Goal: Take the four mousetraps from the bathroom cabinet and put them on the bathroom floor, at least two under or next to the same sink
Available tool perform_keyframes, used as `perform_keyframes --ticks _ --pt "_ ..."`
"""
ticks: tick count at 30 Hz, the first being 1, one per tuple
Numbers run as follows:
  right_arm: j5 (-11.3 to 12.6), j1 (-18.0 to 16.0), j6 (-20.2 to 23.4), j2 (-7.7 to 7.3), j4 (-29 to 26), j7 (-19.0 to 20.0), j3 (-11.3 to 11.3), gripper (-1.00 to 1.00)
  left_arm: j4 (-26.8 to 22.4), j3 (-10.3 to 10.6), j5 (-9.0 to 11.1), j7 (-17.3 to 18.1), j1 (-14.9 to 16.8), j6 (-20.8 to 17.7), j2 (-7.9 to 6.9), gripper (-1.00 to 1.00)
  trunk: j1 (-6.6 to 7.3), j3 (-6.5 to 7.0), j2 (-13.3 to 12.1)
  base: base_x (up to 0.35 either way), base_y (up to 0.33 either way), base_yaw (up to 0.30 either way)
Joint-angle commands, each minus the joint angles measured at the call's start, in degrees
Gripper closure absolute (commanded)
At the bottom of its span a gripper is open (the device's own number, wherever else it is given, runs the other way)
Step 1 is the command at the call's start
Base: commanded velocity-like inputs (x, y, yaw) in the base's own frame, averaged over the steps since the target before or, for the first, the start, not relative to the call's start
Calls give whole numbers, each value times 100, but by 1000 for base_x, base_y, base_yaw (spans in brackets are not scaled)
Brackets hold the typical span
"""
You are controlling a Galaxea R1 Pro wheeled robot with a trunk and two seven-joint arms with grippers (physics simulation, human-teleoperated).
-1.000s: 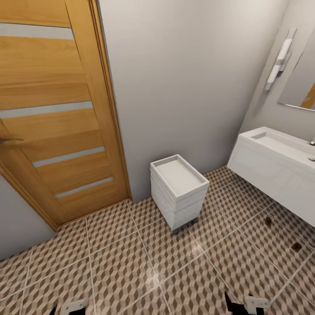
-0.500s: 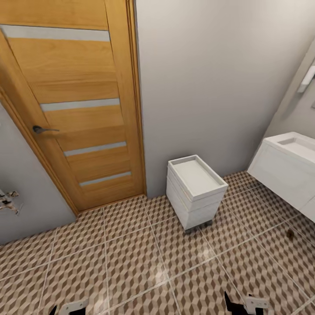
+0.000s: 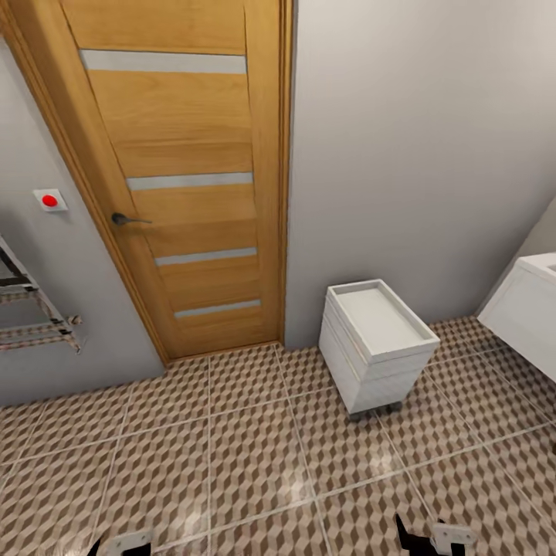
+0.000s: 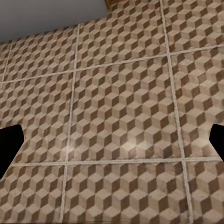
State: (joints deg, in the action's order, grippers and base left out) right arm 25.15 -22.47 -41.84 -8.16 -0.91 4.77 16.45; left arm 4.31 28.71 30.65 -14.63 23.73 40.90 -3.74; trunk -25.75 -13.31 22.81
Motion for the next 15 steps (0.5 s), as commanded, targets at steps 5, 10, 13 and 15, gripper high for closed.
perform_keyframes --ticks 5,10,13,15 --pt "60 -3 -17 -2 4 50 16 -100 17 47 -7 -40 8 15 3 -100 -3 -11 11 0 0 282" --pt "60 -3 -17 -2 4 50 15 -100 17 47 -4 -40 8 15 5 -100 -3 -11 11 0 0 282" --pt "60 -3 -17 -2 4 50 16 -100 17 47 -5 -40 8 15 5 -100 -3 -11 11 0 0 282" --pt "60 -3 -17 -2 4 50 16 -100 17 47 -6 -40 8 15 5 -100 -3 -11 11 0 0 282"
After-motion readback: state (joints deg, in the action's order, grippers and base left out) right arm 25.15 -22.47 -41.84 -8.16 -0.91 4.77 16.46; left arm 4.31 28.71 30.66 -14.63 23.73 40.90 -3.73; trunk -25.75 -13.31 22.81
